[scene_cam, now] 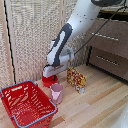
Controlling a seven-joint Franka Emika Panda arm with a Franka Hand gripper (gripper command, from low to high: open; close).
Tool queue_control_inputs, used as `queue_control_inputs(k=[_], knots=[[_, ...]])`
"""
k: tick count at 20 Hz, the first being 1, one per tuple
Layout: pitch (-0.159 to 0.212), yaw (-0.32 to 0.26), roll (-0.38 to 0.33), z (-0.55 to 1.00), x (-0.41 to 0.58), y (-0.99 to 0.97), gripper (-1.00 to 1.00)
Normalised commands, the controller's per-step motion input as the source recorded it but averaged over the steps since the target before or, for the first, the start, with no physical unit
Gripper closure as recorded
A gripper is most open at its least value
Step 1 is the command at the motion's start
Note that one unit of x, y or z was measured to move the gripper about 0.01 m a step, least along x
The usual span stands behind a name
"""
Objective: Move your gripper in the direction of the red bowl and clutch it softly. Cautiously raise the red bowl up from the surface. Hover the red bowl above the basket and gently bring it down inside. Let go of the gripper's grasp when the red bowl is within the basket.
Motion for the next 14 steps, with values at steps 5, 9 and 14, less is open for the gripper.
queue_control_inputs(k=[5, 9, 14], knots=[[0.066, 0.087, 0.055, 0.93, 0.214, -0.21, 1.0], [0.051, 0.08, 0.042, 0.98, 0.213, -0.24, 1.0], [0.108, 0.084, 0.038, 0.88, 0.051, -0.05, 1.0]])
